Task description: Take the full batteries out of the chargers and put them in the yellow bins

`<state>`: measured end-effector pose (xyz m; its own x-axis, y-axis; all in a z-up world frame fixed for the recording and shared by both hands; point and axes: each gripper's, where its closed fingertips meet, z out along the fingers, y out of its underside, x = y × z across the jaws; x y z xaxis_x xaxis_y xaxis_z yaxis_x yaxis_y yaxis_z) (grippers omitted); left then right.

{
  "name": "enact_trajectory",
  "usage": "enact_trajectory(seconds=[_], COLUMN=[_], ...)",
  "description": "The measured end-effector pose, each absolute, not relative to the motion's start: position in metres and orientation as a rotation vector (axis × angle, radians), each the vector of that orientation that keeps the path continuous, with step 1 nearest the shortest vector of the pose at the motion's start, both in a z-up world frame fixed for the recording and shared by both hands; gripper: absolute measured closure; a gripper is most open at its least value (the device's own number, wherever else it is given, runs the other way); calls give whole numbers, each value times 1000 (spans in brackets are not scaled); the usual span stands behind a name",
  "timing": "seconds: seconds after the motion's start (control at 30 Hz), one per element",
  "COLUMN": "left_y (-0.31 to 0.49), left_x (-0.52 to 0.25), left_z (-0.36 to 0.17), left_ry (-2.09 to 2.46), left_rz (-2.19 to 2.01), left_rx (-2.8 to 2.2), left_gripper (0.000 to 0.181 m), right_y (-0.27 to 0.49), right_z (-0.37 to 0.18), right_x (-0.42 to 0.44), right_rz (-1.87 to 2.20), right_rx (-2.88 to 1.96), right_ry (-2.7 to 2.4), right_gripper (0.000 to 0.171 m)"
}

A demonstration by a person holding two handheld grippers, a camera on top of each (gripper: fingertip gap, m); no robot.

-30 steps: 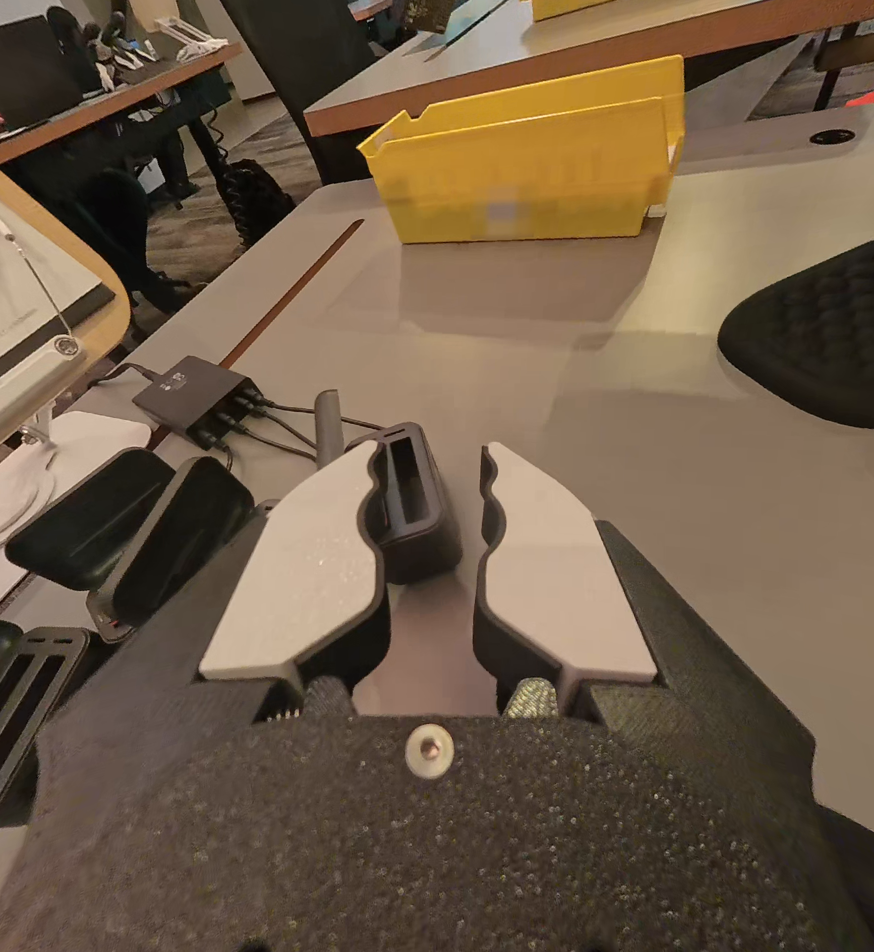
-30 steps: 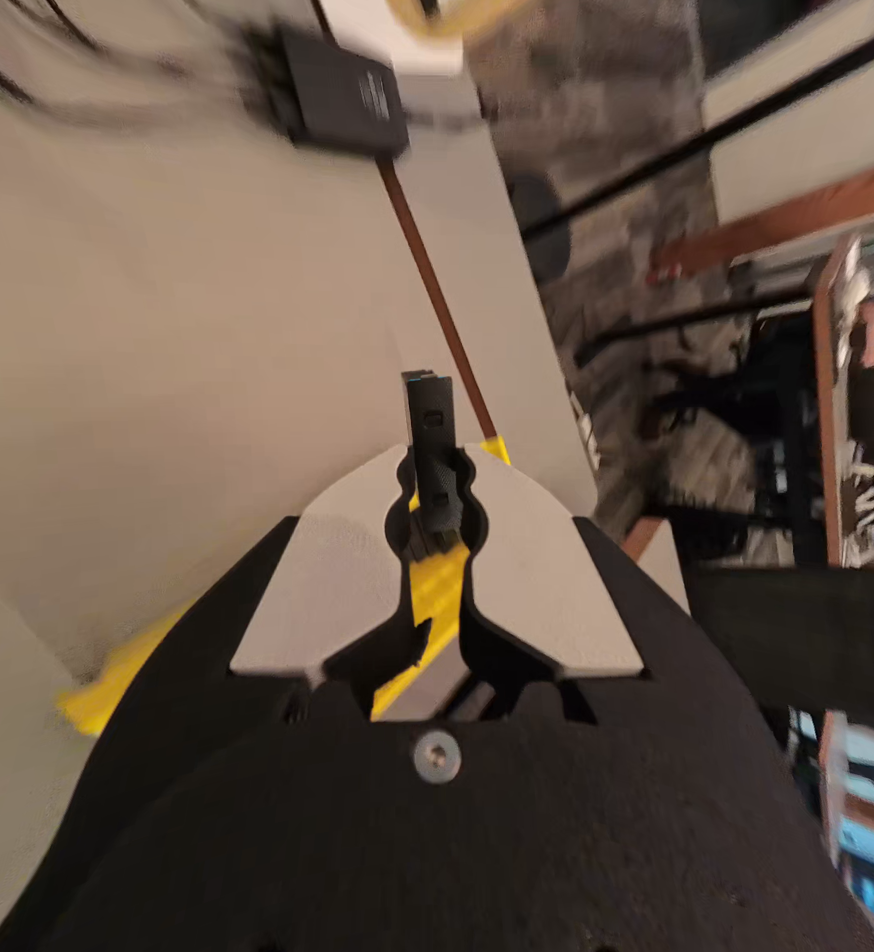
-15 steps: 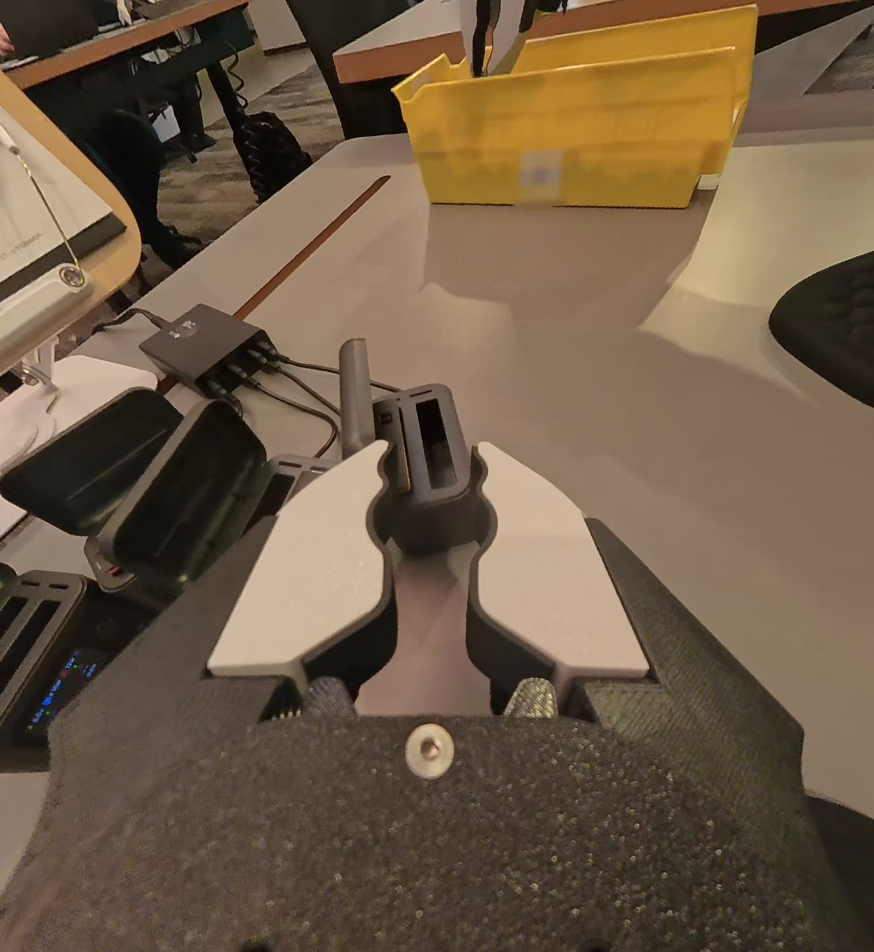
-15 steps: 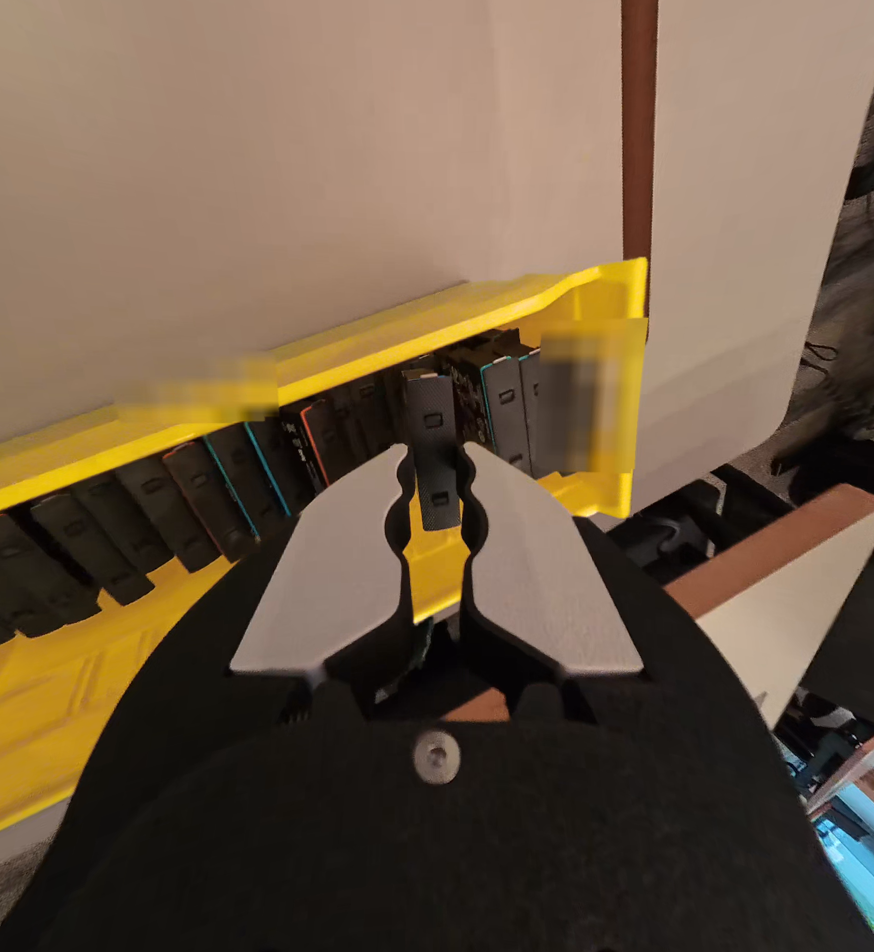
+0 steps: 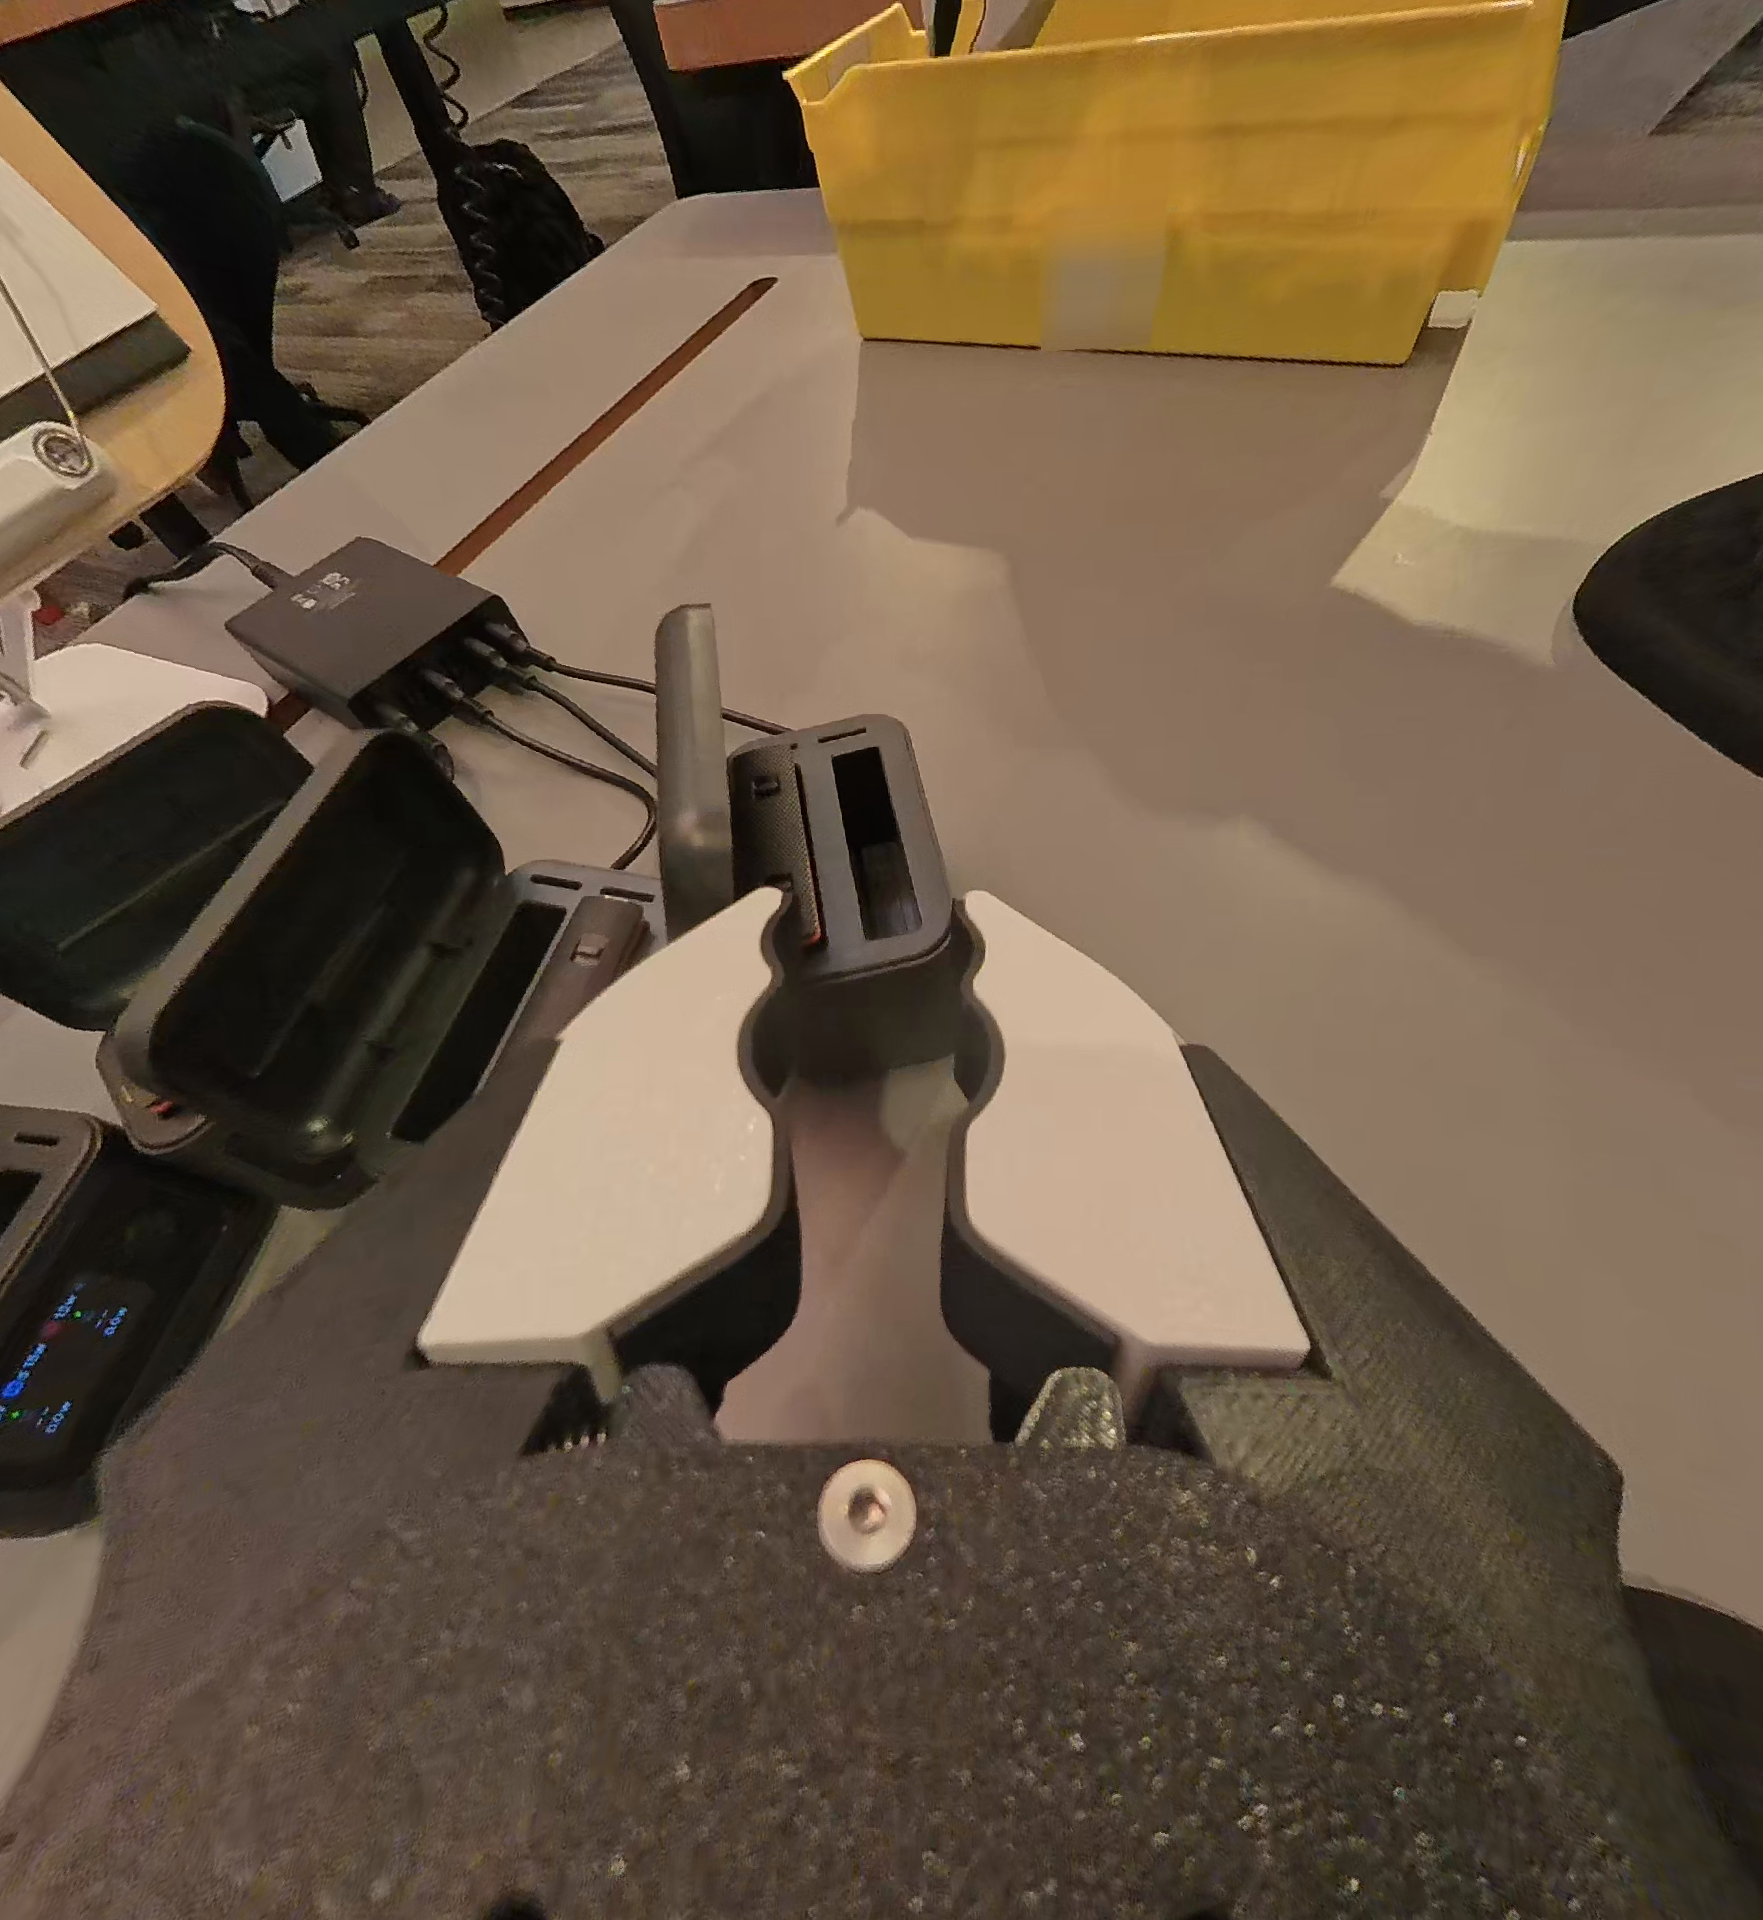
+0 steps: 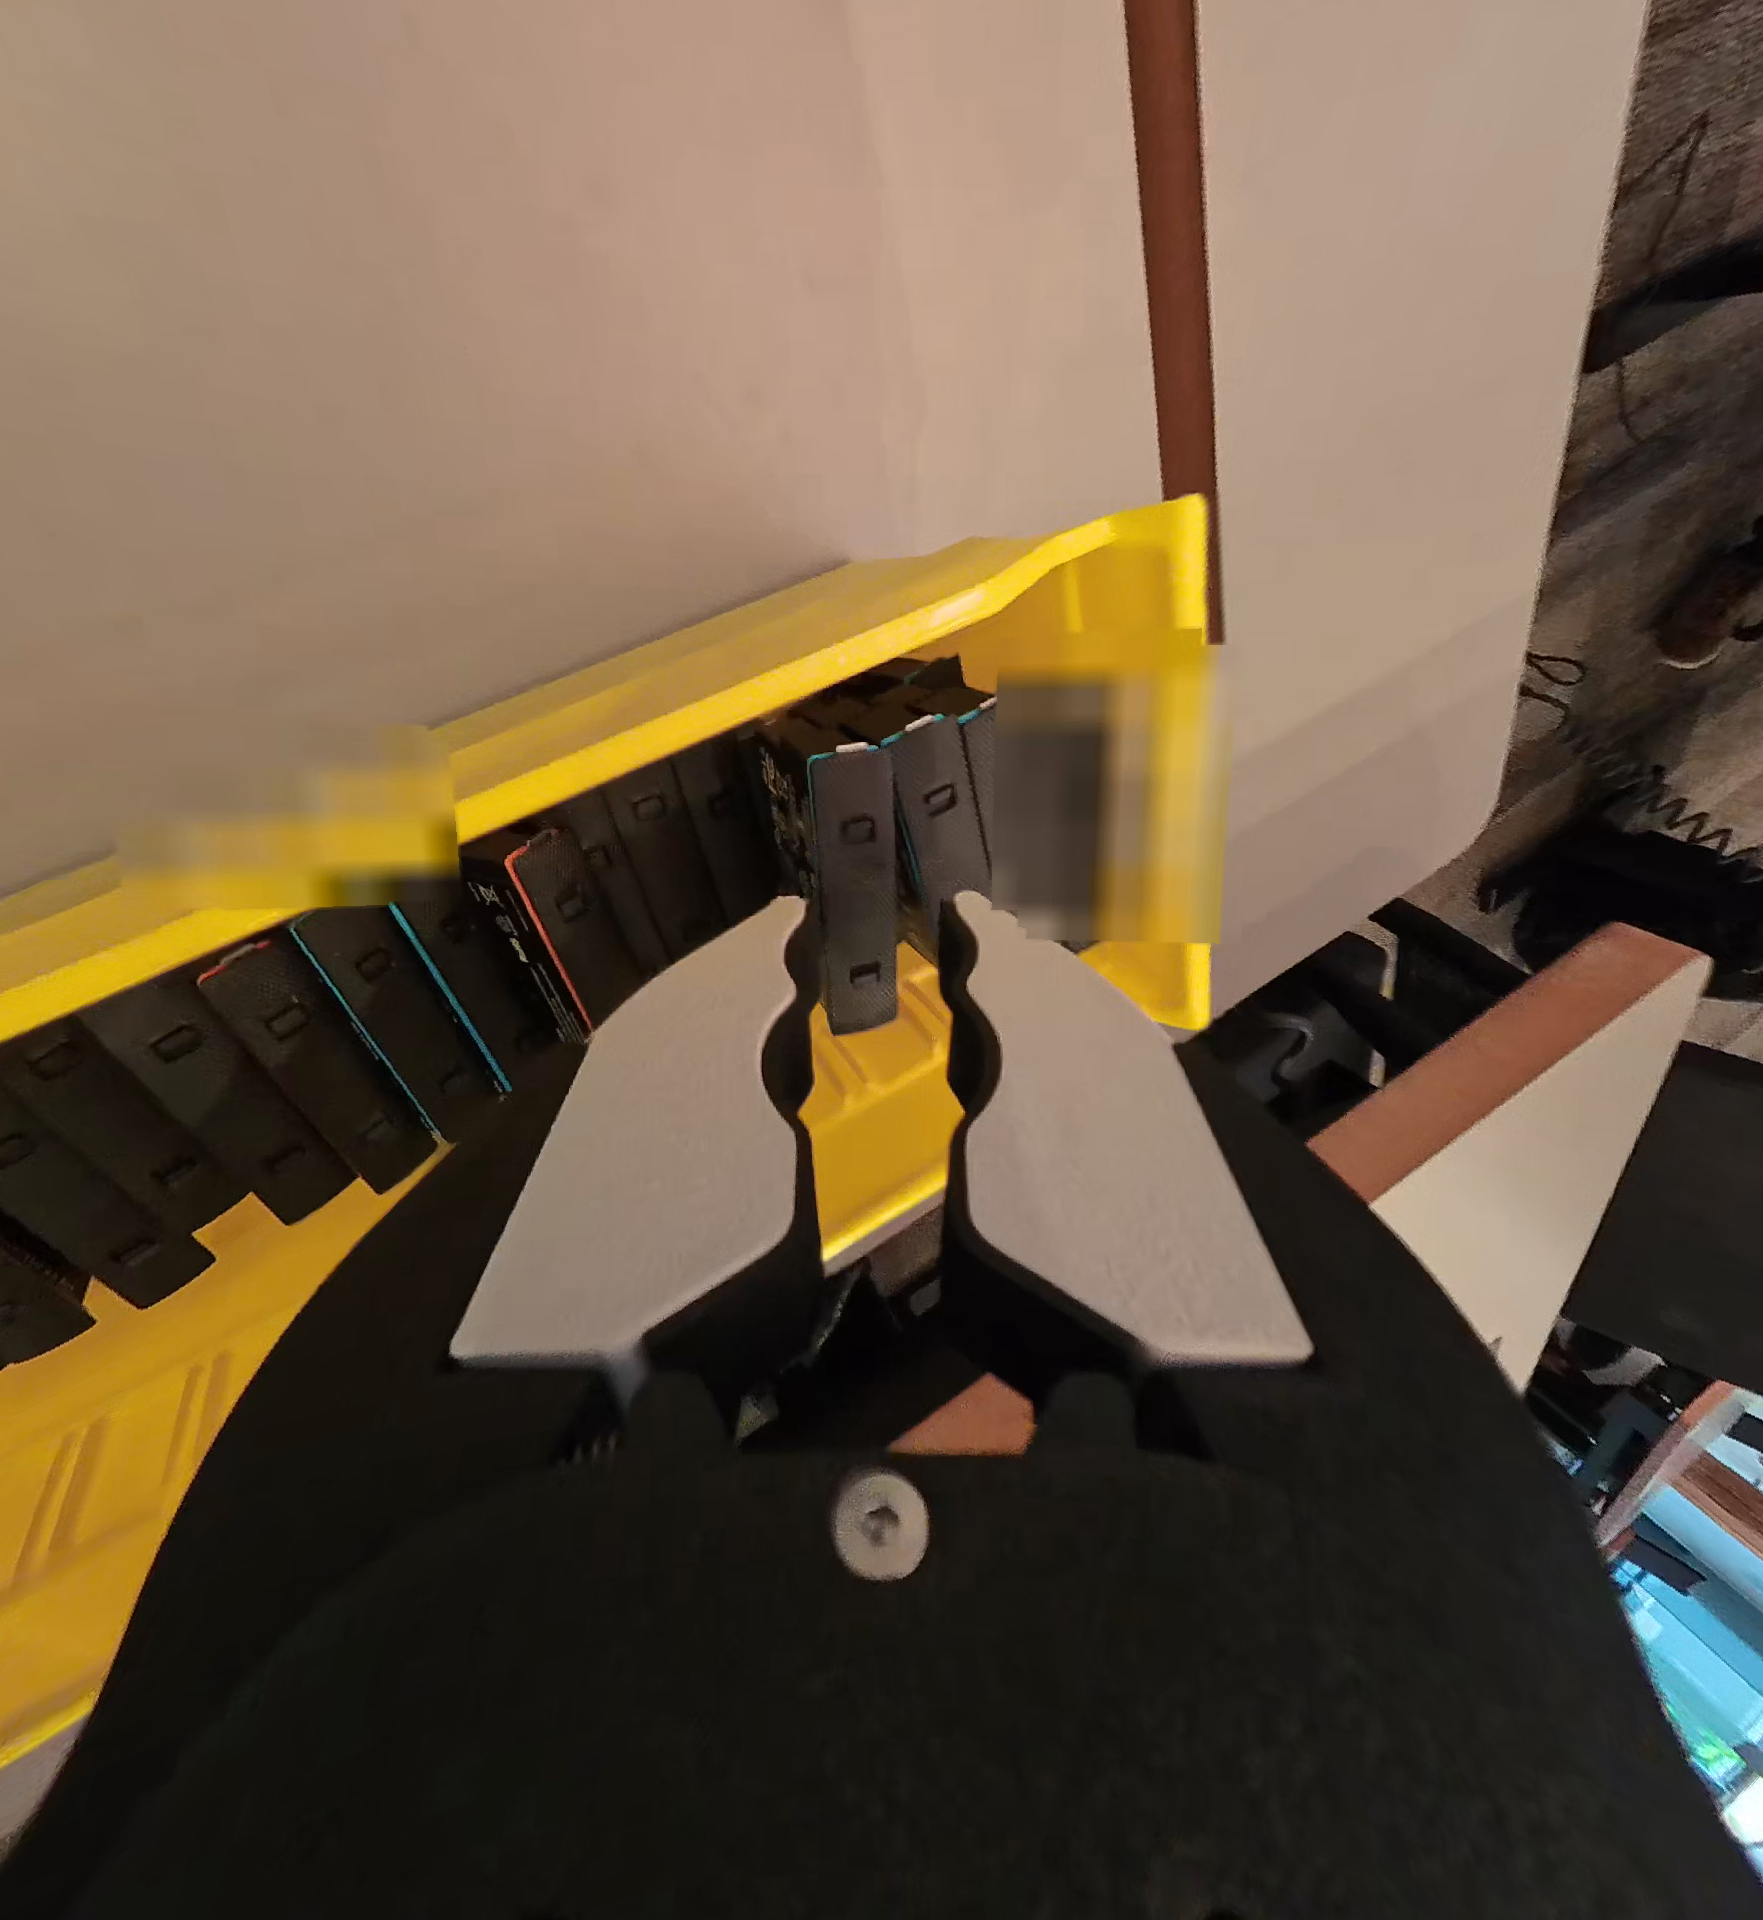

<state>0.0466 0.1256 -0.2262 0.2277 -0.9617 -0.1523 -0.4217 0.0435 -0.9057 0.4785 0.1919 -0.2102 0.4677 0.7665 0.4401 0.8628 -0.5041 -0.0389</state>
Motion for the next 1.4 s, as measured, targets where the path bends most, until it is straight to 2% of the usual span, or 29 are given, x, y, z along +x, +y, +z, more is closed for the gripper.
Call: enact_trajectory(seconds=[0.17, 0.27, 0.33, 0.5, 0.6, 0.67, 0.87, 0.97, 1.07, 1.4], left_y=[124, 123, 124, 128, 131, 132, 135, 138, 144, 134], left_x=[39, 34, 33, 38, 45, 50, 61, 65, 65, 70], left_z=[-234, -240, -246, -259, -263, -264, -277, -282, -283, -283], left_ry=[1404, 1439, 1445, 1421, 1392, 1359, 1351, 1337, 1314, 1333], left_rz=[-709, -704, -693, -645, -630, -632, -578, -555, -522, -543], left_rx=[-1625, -1678, -1713, -1767, -1774, -1781, -1818, -1845, -1862, -1880], left_gripper=[149, 145, 139, 111, 104, 107, 107, 112, 124, 126], right_y=[209, 217, 216, 197, 179, 166, 145, 144, 147, 147], right_z=[-169, -137, -125, -132, -150, -163, -203, -218, -225, -241], right_x=[471, 438, 400, 294, 230, 194, 122, 102, 87, 73], right_rz=[-630, -586, -486, -252, -51, 80, 293, 317, 346, 267], right_rx=[-2288, -2138, -2073, -2025, -2030, -2038, -2076, -2067, -2056, -2077], right_ry=[-1273, -1175, -1133, -1067, -1002, -945, -741, -642, -556, -474], right_gripper=[150, 149, 142, 132, 130, 127, 103, 102, 102, 106])
